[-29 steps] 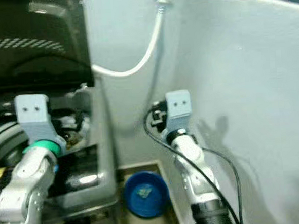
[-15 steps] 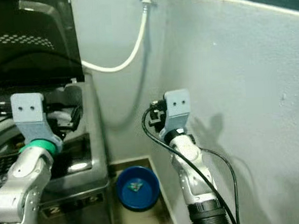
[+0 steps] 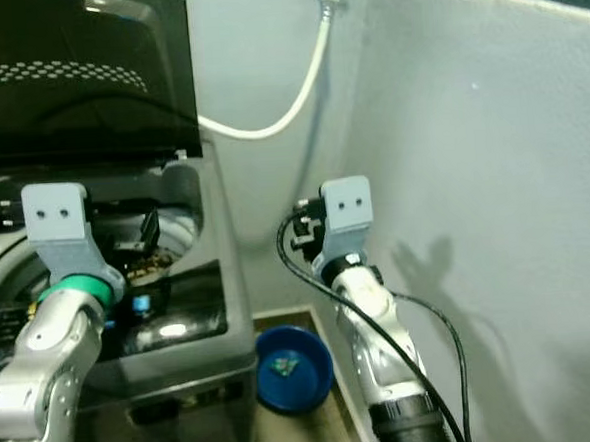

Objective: Clothes washing

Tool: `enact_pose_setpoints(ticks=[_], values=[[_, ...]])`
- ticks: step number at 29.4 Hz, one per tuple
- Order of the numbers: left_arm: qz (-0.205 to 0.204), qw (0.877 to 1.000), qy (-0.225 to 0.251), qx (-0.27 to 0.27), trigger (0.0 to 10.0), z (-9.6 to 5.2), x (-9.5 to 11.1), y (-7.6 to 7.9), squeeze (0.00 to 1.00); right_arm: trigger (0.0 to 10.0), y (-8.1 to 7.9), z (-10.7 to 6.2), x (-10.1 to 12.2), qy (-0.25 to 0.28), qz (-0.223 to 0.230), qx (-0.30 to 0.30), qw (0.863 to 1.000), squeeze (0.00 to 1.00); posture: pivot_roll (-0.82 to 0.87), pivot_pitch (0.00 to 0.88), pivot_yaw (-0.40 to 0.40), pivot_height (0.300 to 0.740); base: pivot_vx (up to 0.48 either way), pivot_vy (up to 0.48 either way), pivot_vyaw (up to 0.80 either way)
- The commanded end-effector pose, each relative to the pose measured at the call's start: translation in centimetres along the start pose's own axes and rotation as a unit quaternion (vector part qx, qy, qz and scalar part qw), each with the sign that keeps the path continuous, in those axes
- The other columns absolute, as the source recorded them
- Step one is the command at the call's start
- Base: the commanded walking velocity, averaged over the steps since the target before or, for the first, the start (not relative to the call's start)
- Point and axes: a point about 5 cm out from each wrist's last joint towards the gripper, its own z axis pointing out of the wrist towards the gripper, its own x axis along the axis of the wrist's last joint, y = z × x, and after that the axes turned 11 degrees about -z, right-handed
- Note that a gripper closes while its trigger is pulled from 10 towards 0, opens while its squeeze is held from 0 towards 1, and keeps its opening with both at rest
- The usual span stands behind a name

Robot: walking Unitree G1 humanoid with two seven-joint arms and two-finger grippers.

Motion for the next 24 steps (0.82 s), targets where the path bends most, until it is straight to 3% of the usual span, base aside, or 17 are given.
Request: enact_pose_setpoints(ticks=[1,6,24], values=[[0.005,1.0,0.0,0.001,10.0,-0.09,-0.21,-0.08,0.0,10.0,0.0,-0.02,0.03,0.0,-0.005,0.001,1.0,0.0,-0.01,0.011,-0.01,0.74,0.0,0.0,0.0],[0.009,1.0,0.002,-0.003,10.0,-0.03,-0.2,0.11,0.0,10.0,-0.17,-0.03,0.08,0.003,-0.019,0.005,1.0,0.0,-0.01,0.012,-0.009,0.74,0.0,0.0,0.0],[0.018,1.0,0.003,-0.001,10.0,0.15,-0.28,0.12,0.0,10.0,-0.1,0.07,0.13,0.004,-0.039,0.004,0.999,0.0,-0.01,0.027,-0.009,0.74,0.0,0.0,0.8]])
